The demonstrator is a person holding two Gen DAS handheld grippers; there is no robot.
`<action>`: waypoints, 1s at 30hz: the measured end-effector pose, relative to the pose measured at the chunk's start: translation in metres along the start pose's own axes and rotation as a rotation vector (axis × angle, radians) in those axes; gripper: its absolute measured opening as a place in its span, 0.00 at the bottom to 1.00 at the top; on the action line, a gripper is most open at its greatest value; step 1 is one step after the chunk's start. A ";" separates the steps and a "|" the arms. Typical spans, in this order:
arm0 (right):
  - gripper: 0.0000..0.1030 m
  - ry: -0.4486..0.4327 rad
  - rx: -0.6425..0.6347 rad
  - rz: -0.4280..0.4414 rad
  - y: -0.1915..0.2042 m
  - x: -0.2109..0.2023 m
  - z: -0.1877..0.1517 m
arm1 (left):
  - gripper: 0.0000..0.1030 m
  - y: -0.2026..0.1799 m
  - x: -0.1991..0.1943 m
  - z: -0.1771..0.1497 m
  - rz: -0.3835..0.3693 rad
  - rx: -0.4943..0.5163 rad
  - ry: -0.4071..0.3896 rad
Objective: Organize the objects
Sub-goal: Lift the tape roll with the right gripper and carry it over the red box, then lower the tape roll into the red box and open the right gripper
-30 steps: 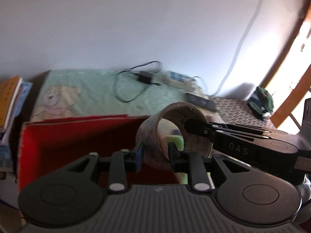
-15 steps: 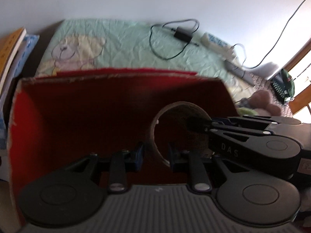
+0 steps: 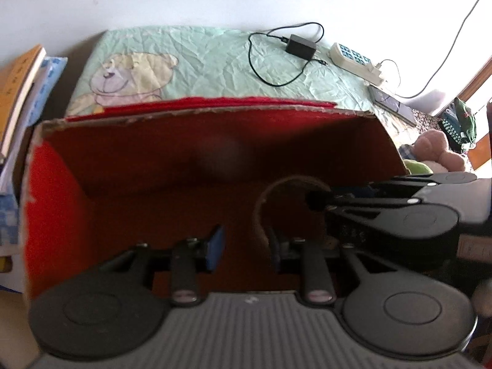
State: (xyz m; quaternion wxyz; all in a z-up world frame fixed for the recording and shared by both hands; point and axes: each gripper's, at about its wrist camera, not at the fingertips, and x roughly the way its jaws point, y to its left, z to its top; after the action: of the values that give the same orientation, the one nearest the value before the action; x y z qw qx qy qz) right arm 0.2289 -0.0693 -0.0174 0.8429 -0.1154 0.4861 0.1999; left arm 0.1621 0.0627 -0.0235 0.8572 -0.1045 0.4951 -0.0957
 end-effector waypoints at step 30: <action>0.30 0.190 0.387 0.179 0.009 0.021 -0.007 | 0.63 0.017 -0.054 -0.012 0.250 -0.006 -0.124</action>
State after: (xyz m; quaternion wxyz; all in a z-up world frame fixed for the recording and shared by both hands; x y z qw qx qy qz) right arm 0.2290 -0.0586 -0.0389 0.7785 0.0736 0.6010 0.1651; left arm 0.1264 0.0922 0.0106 0.8911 -0.0500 0.4505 0.0201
